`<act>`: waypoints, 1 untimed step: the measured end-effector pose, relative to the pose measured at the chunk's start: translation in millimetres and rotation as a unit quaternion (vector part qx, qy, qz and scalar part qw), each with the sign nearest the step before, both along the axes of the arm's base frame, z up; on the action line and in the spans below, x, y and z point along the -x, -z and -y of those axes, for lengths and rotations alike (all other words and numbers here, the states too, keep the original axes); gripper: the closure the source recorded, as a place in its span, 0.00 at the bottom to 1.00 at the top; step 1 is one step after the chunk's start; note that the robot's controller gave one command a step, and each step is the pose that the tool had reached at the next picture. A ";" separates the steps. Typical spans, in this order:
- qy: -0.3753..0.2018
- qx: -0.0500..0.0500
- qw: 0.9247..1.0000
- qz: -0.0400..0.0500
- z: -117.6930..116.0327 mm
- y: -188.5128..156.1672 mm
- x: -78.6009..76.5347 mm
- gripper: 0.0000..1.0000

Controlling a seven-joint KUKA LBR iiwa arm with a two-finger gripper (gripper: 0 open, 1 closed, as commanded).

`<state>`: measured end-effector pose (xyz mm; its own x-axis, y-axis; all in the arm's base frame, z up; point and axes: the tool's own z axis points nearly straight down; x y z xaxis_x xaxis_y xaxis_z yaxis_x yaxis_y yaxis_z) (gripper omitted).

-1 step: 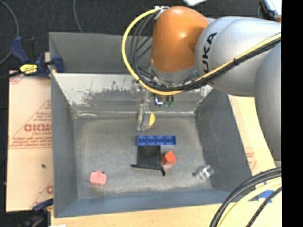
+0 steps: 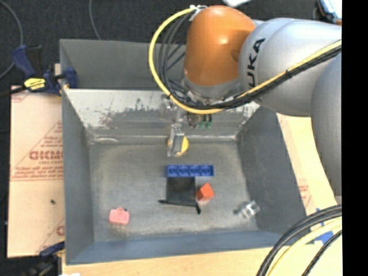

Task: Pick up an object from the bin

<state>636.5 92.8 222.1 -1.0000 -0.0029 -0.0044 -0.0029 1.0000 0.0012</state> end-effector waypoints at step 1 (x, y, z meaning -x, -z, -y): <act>0.005 0.000 1.000 0.000 25.5 86.0 0.0 0.00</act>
Offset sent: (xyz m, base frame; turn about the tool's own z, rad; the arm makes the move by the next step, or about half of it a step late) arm -0.0336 -0.0685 -0.1290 0.1195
